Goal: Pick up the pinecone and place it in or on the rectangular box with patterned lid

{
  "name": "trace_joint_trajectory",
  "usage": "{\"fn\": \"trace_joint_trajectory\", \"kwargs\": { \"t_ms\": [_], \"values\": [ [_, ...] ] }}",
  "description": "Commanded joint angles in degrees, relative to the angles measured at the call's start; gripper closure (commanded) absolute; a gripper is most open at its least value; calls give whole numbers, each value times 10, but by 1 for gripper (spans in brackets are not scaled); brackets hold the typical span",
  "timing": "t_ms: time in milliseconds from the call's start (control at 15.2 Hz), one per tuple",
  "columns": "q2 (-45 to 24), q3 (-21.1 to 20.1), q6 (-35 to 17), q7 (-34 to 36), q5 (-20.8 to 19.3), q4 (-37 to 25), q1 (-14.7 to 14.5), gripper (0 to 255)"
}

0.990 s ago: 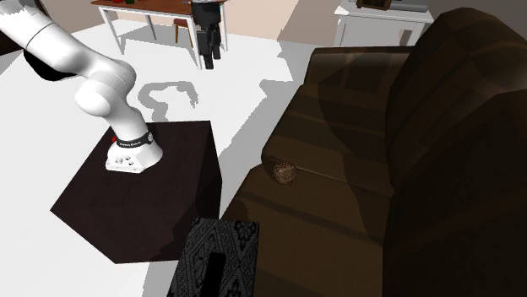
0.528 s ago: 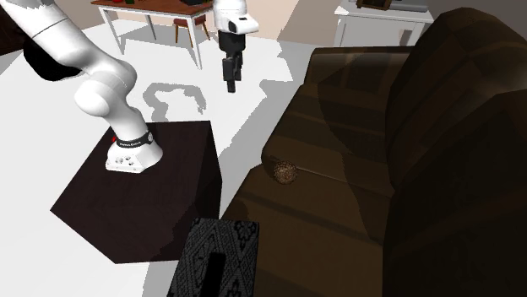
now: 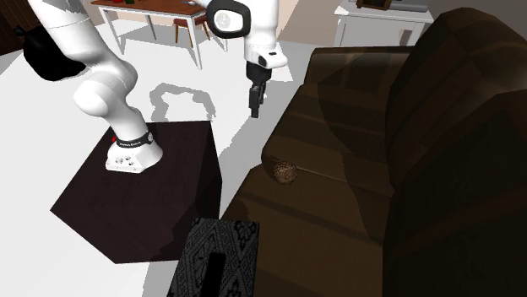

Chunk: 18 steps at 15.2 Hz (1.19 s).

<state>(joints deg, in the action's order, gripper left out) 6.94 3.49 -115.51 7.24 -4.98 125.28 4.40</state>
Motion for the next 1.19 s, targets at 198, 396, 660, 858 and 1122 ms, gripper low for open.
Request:
{"fn": "trace_joint_trajectory", "kwargs": {
  "t_ms": [198, 396, 660, 858, 1122],
  "values": [
    [-111, 12, -44, -5, 9, -57, 11, 0],
    [-177, 17, -60, -9, 16, -101, 18, 0],
    [-266, 21, -72, -14, 28, -168, 29, 0],
    [-334, 22, -74, -17, 37, -227, 39, 0],
    [-382, 23, -85, -19, 43, -261, 46, 0]
  ]
}}
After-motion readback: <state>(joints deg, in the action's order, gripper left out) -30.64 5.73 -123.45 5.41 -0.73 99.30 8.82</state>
